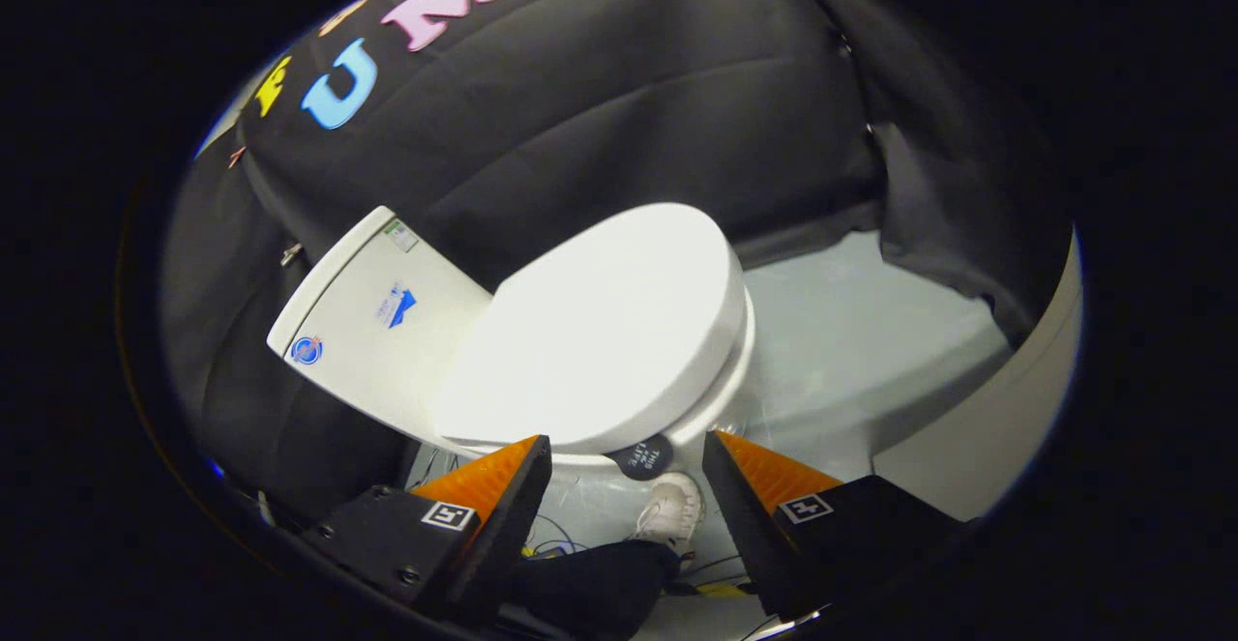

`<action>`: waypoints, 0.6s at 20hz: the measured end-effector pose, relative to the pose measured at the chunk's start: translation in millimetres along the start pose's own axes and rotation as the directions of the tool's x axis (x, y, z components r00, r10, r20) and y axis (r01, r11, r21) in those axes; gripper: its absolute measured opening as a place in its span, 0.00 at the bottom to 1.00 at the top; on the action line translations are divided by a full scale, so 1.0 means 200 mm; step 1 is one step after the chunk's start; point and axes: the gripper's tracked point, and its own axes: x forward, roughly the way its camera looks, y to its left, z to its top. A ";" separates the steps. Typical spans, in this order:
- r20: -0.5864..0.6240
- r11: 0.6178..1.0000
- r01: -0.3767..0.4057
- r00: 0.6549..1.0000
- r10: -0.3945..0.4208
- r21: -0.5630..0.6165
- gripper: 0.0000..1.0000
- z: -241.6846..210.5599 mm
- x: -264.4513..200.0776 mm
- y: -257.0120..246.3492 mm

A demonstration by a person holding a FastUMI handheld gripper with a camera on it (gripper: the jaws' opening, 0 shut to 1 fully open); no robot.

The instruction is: Open the toilet lid.

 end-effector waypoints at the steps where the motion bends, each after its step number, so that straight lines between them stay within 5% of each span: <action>1: -0.028 1.000 0.002 1.000 -0.002 0.023 0.98 -0.05 0.04 -0.02; 8: -0.146 0.991 -0.026 0.988 0.046 0.135 0.89 -0.20 0.30 -0.08; 11: -0.139 0.995 -0.034 0.989 0.047 0.094 0.39 -0.20 0.31 -0.07; 12: -0.137 0.997 -0.035 0.990 0.043 0.063 0.39 -0.20 0.30 -0.07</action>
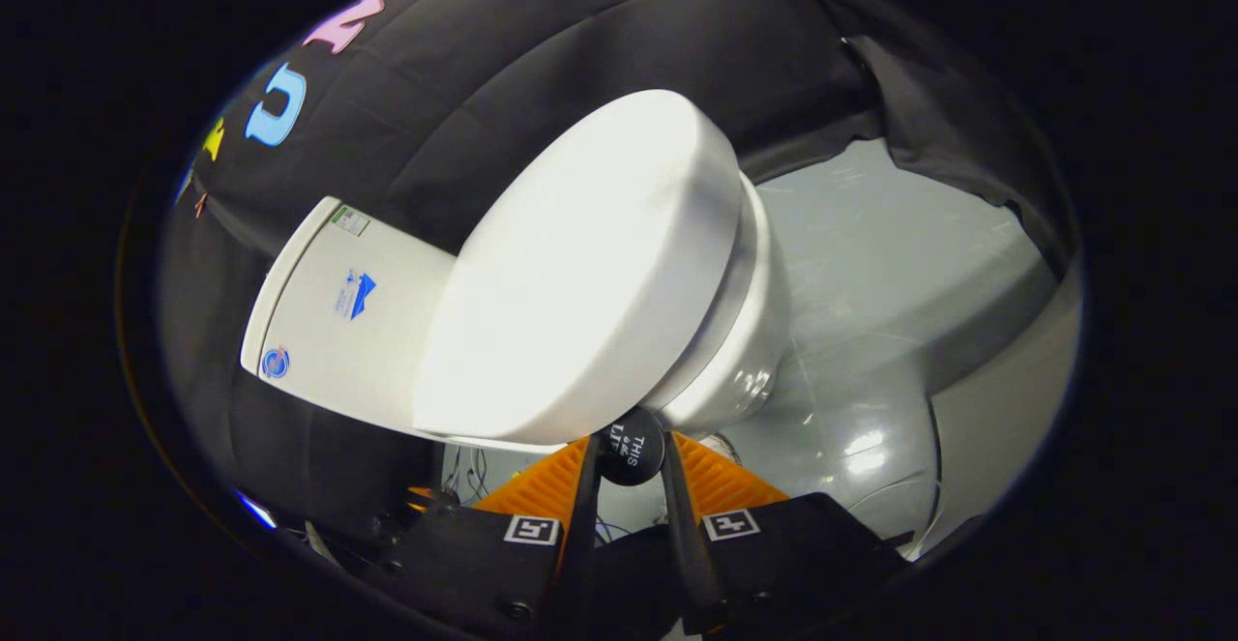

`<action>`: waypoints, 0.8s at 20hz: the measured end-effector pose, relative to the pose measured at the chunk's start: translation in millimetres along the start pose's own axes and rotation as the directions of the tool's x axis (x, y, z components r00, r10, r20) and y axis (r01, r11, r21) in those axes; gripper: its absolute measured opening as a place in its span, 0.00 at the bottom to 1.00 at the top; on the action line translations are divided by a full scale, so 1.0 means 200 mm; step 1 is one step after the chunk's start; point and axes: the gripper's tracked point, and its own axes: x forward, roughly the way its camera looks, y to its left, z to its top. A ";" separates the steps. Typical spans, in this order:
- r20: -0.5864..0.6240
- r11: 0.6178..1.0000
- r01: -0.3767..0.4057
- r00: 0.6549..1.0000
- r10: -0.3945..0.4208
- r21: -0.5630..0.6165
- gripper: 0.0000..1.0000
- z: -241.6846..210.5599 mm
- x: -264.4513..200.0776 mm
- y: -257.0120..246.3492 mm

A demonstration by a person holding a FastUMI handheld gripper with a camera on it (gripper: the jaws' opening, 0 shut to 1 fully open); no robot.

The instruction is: Open the toilet lid.

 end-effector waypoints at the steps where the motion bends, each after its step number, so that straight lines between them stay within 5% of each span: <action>1: 0.023 1.000 -0.010 1.000 0.010 0.007 0.33 0.01 0.02 0.00; 4: 0.003 0.999 -0.007 1.000 0.007 -0.046 0.27 0.03 -0.05 -0.01; 6: 0.005 0.999 -0.014 1.000 0.014 0.045 0.05 0.05 -0.07 0.01; 16: 0.100 0.976 -0.062 0.991 0.084 -0.207 0.05 0.23 -0.37 0.36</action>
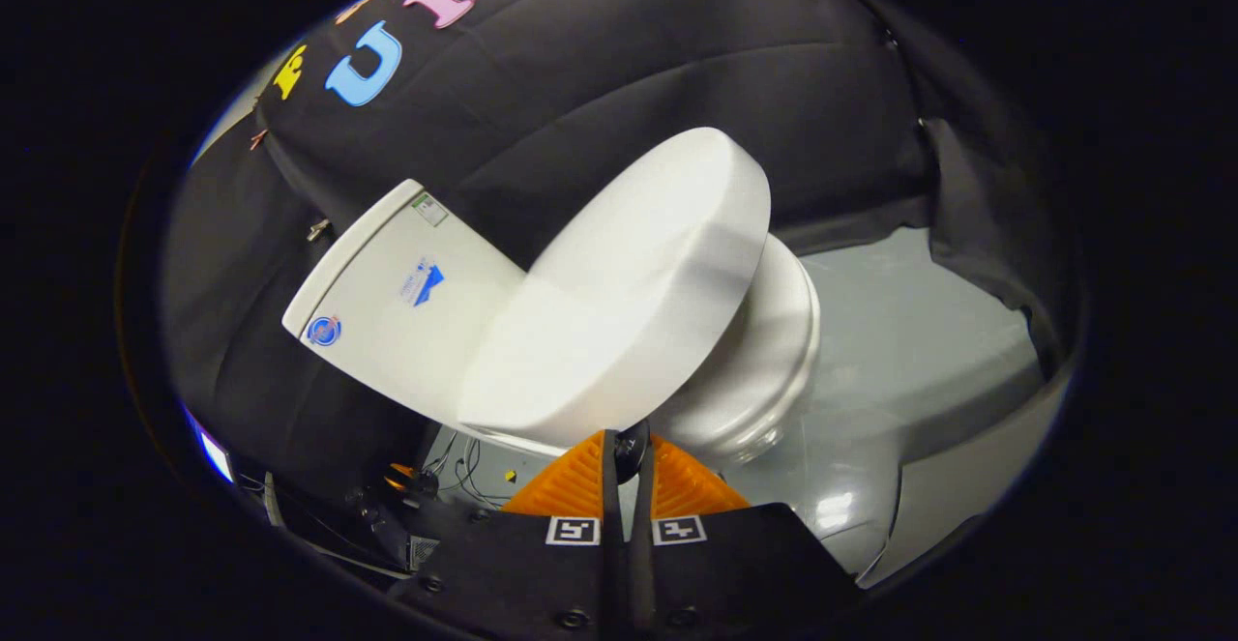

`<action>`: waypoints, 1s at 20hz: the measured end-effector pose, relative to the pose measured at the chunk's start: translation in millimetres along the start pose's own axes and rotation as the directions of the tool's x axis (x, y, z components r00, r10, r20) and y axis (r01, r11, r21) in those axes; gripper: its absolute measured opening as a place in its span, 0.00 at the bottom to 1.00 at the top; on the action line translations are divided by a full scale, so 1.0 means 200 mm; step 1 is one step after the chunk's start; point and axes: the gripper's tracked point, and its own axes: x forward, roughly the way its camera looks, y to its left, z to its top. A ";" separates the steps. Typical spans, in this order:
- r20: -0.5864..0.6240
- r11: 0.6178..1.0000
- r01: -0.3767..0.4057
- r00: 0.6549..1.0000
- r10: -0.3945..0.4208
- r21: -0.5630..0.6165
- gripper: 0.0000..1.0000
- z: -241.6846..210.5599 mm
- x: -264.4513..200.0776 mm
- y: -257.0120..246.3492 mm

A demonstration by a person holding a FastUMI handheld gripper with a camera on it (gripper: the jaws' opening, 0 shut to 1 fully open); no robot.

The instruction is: Open the toilet lid.

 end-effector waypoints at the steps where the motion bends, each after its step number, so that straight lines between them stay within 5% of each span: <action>1: 0.016 1.000 -0.005 1.000 0.005 -0.024 0.05 0.04 -0.03 0.06; 6: 0.101 0.988 -0.054 0.992 0.070 -0.148 0.05 0.24 -0.14 0.48; 13: 0.143 0.959 -0.023 0.988 0.066 -0.282 0.05 0.37 -0.11 0.97; 20: 0.127 0.874 -0.091 0.977 0.171 -0.477 0.05 0.37 0.03 1.55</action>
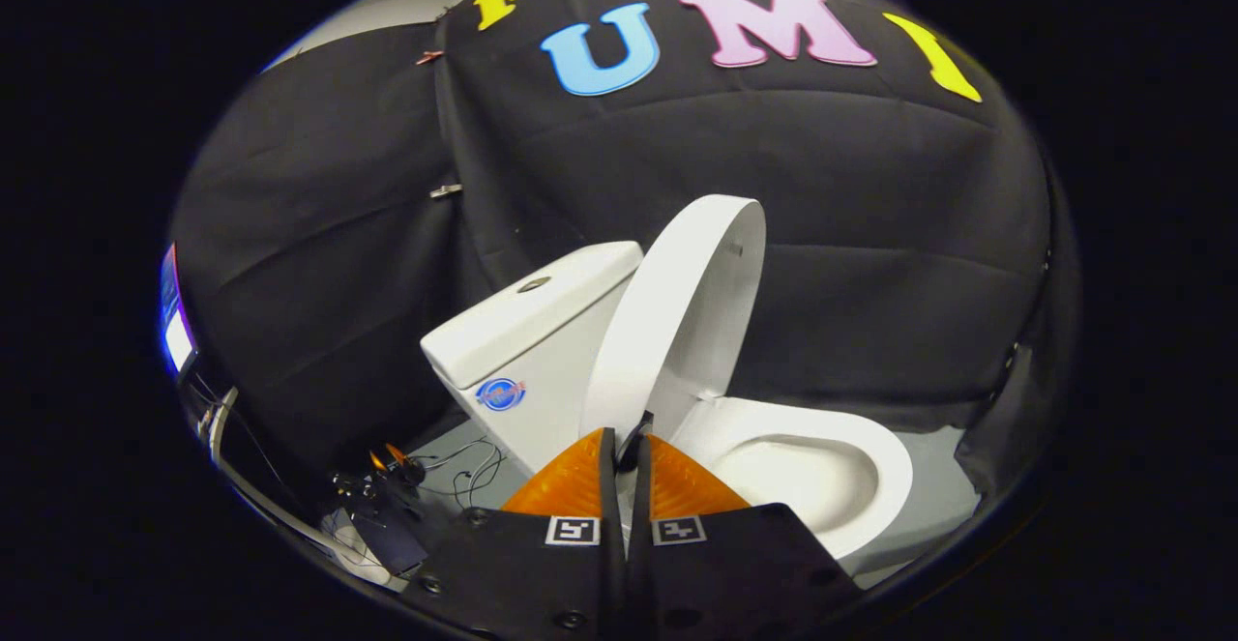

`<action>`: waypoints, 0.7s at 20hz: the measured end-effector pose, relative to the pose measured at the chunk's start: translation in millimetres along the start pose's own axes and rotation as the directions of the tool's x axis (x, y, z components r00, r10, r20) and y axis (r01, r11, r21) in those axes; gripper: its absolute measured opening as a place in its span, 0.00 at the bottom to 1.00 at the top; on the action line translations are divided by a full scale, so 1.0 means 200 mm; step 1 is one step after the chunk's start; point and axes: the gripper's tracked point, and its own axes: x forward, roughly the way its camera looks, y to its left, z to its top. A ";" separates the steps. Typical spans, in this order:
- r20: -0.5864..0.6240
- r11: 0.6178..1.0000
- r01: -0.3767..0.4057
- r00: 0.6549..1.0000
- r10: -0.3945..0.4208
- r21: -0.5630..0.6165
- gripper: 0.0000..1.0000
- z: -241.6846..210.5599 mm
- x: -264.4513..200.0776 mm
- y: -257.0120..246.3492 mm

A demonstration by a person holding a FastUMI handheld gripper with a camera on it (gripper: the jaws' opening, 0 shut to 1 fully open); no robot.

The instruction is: Open the toilet lid.

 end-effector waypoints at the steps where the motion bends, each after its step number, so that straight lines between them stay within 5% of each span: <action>1: -0.003 0.999 -0.012 1.000 0.012 -0.031 0.05 0.01 0.04 0.06; 7: -0.025 0.978 -0.060 0.998 0.056 -0.200 0.05 0.04 0.23 0.36; 12: -0.015 0.977 -0.087 0.996 0.086 -0.195 0.06 0.03 0.30 0.46; 14: -0.058 0.970 -0.151 0.988 0.142 -0.189 0.27 -0.02 0.30 0.53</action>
